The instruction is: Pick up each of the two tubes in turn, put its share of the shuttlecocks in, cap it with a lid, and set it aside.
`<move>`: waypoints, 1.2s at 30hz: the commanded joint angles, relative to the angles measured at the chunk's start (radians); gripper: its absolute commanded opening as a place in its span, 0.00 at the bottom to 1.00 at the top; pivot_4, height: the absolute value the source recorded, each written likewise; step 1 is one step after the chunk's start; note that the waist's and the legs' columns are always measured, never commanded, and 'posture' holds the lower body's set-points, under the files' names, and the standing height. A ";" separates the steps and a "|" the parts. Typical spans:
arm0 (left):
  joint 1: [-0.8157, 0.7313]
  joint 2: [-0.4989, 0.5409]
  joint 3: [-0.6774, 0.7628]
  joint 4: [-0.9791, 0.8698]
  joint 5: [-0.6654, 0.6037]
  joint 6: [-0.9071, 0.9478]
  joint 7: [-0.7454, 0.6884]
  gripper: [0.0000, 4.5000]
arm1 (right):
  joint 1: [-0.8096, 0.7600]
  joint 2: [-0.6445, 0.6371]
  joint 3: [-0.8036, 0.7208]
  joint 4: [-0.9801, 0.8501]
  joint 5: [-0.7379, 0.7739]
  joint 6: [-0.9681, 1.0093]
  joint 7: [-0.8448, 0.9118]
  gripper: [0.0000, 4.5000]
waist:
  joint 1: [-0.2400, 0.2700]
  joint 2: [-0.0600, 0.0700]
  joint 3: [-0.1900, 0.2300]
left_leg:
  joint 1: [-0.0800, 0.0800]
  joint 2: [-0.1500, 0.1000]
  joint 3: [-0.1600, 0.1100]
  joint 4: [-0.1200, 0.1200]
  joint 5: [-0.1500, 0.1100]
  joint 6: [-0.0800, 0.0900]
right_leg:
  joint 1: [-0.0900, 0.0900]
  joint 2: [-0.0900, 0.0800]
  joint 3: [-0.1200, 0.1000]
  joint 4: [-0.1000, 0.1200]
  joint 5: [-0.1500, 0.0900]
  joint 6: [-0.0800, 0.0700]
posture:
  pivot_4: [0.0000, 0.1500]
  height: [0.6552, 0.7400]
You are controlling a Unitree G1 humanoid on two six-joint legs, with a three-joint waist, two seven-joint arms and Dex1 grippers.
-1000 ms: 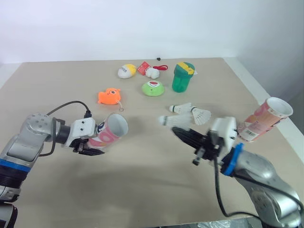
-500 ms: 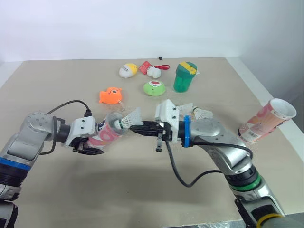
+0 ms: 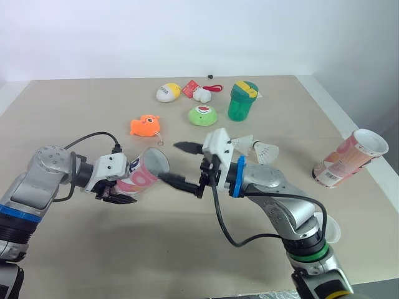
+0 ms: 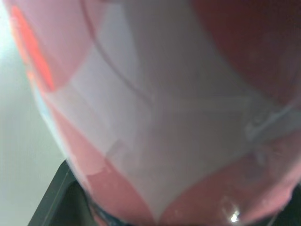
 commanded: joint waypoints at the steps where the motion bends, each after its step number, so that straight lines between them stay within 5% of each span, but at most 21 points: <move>1: -0.008 0.000 -0.007 0.000 0.005 -0.006 -0.011 0.66 | 0.053 0.040 -0.089 0.026 -0.150 -0.115 -0.207 0.99 | 0.000 -0.001 -0.001 | 0.000 0.000 0.000 0.000 0.000 0.000 | 0.000 0.000 0.000 0.000 0.000 0.000 | 1.00 1.00; 12: -0.011 -0.005 -0.008 0.006 0.005 -0.014 -0.011 0.66 | 0.075 0.117 -0.194 0.231 -0.364 -0.102 -0.547 0.99 | -0.001 -0.001 -0.001 | 0.000 -0.001 0.002 -0.001 0.001 -0.001 | -0.004 0.000 0.003 0.006 -0.002 -0.002 | 1.00 1.00; 36: 0.012 -0.009 0.004 -0.020 -0.011 0.003 0.006 0.66 | 0.095 0.222 -0.214 0.227 -0.317 0.031 -0.557 0.99 | -0.001 -0.001 0.000 | 0.000 -0.001 0.002 -0.001 0.001 -0.001 | -0.004 0.000 0.003 0.008 -0.003 -0.001 | 1.00 1.00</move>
